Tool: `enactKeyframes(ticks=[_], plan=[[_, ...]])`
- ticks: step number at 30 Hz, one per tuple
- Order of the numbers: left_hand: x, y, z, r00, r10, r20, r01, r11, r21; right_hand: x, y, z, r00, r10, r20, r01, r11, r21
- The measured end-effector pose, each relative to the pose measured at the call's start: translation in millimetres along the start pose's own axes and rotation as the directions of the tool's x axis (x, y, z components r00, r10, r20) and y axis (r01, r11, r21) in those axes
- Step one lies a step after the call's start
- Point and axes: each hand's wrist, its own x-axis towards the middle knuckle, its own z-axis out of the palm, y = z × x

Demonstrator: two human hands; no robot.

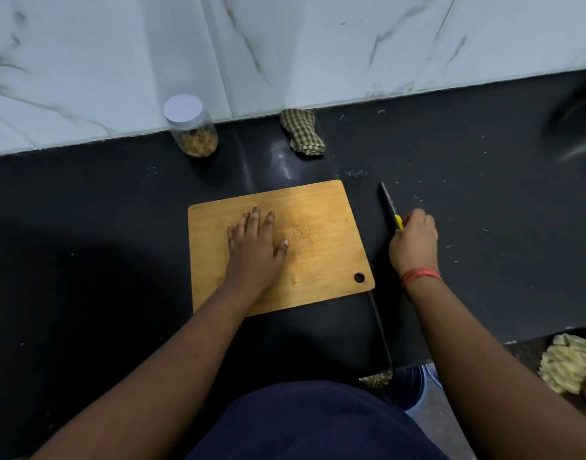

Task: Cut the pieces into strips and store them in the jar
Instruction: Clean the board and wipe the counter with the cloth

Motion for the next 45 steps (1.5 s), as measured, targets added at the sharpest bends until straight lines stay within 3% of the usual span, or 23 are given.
enactKeyframes(ticks=[6,24,31,38,45], plan=[[1.0,5.7,8.8,1.0,0.011,0.024,-0.012,1.0,0.019,5.9,12.7,7.4,0.999,-0.014,0.043,0.019,0.993,-0.115],[7.6,-5.8,1.0,0.999,-0.045,-0.028,0.044,0.999,-0.019,7.4,11.9,1.4,0.998,-0.007,0.063,0.018,0.986,-0.166],[15.9,-24.3,-11.3,0.994,-0.095,-0.06,0.092,0.994,-0.055,8.8,-45.6,14.7,0.981,-0.188,0.047,0.193,0.971,-0.14],[32.1,-62.3,-34.7,0.98,-0.149,-0.133,0.145,0.989,-0.038,10.5,-142.1,51.6,0.895,-0.432,0.114,0.441,0.895,-0.071],[36.0,-81.1,-38.5,0.979,-0.181,-0.098,0.183,0.983,0.008,47.9,-184.0,85.3,0.88,-0.453,0.146,0.47,0.874,-0.121]])
